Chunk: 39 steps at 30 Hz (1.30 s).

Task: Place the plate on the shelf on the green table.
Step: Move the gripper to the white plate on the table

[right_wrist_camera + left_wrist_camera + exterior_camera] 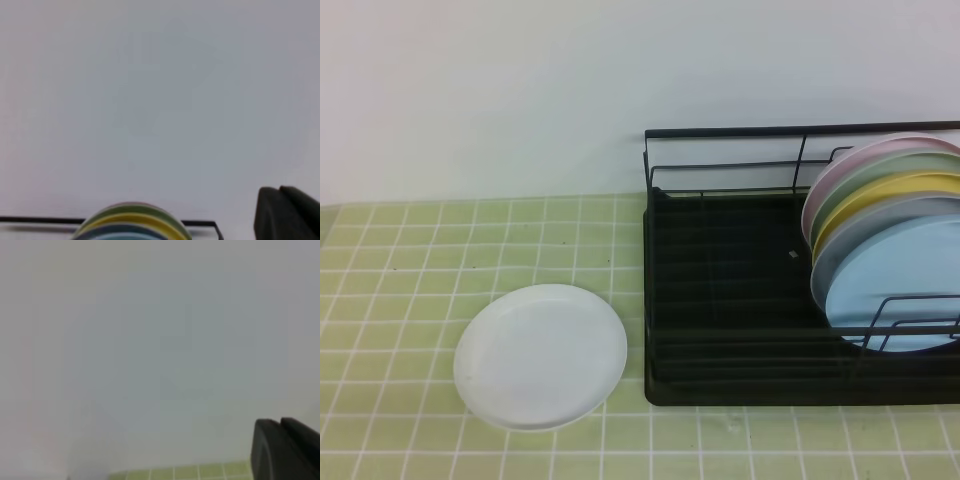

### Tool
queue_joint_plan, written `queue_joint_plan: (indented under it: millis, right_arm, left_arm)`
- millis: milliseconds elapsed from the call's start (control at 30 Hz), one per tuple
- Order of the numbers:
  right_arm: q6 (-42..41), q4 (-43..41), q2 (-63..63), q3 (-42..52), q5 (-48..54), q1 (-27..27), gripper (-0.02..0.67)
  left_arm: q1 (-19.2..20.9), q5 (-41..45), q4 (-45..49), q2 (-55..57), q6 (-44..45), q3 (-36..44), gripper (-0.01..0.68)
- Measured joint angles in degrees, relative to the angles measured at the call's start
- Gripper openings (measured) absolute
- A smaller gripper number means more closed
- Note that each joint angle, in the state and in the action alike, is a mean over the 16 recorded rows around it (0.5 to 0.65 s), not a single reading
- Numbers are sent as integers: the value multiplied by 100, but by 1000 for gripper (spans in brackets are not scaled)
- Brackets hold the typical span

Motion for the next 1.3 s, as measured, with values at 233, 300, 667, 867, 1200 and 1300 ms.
queue_joint_plan:
  millis: [233,300,667,867,1200,1300]
  right_arm:
    - [148,-2,0,-69,173,0,-4]
    - [171,-14,0,-148,267,0,-4]
    - [-352,-113,313,-1287,2319,0,-3]
    - [-840,-107,1005,-1906,3789,0,-3]
    - [-1063,72,2450,-2157,4408,0,-3]
    - [-1062,129,2710,-2156,4387,0,-3]
  left_arm:
    - [0,628,-105,0,0,-692,0]
    - [0,735,-102,0,35,-857,0]
    - [0,1257,-74,49,145,-1082,0]
    - [0,2143,-131,466,140,-1413,0]
    - [0,4187,-596,2387,138,-2950,0]
    - [0,4613,-821,3167,164,-3477,7]
